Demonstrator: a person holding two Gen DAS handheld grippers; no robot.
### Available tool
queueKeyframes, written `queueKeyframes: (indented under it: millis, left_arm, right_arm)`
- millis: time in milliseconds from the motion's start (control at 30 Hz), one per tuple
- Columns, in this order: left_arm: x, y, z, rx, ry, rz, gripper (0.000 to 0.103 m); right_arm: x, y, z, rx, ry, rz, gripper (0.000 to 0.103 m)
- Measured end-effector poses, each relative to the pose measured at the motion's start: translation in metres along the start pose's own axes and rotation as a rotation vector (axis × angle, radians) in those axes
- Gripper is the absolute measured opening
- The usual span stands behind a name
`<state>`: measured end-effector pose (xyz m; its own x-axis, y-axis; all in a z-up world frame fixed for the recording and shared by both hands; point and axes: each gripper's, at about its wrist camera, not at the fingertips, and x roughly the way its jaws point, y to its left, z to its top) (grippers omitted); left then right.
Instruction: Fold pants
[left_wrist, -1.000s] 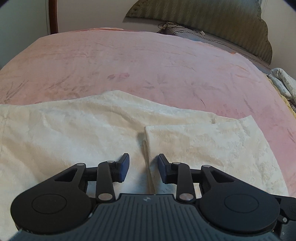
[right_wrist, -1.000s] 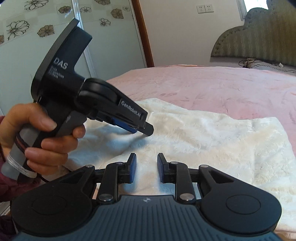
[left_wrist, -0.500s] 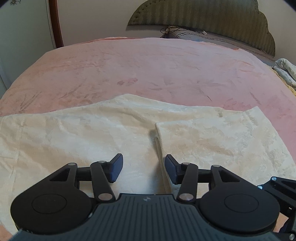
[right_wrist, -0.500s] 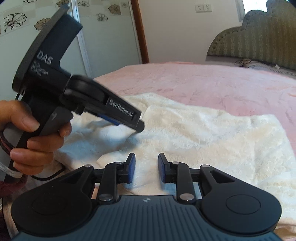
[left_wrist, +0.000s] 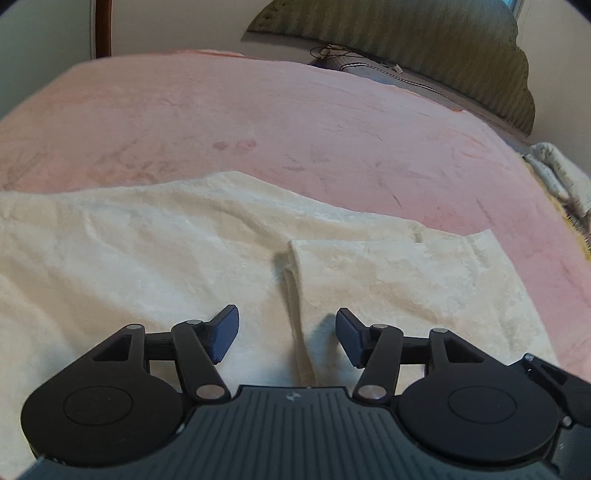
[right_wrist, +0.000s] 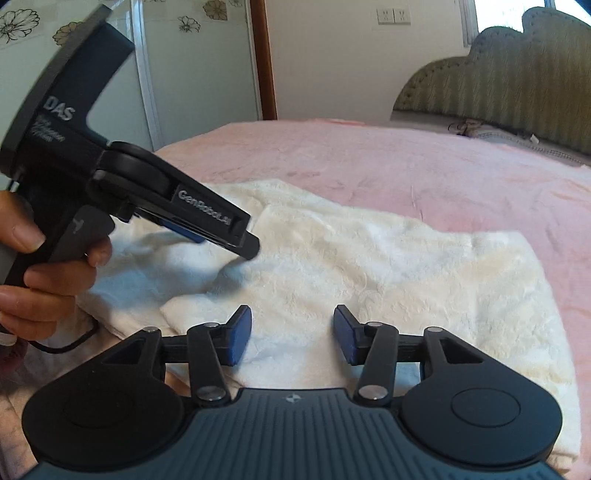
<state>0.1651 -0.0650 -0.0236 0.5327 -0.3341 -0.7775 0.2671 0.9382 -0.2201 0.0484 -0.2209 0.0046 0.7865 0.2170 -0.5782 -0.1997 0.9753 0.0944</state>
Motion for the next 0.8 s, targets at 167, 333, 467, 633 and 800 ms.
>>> queueKeyframes:
  millis: [167,333,467,633,800]
  left_arm:
    - [0.012,0.018,0.01,-0.11,0.016,-0.122,0.061]
    - [0.021,0.026,0.013,-0.188,0.002,-0.226,0.065]
    - [0.025,0.018,0.013,-0.186,0.022,-0.287,0.058]
    - [0.028,0.018,0.013,-0.183,0.019,-0.241,0.012]
    - [0.013,0.007,0.017,-0.108,-0.092,-0.188,0.007]
  right_arm:
    - [0.005,0.008,0.003,-0.052,0.014,0.015,0.05]
    - [0.012,0.007,0.003,-0.033,0.021,0.034,0.051]
    - [0.016,0.006,0.004,-0.018,0.023,0.046,0.053]
    - [0.017,0.006,0.002,-0.017,0.023,0.048,0.054]
    - [0.019,0.003,0.009,-0.031,0.005,0.056,0.054]
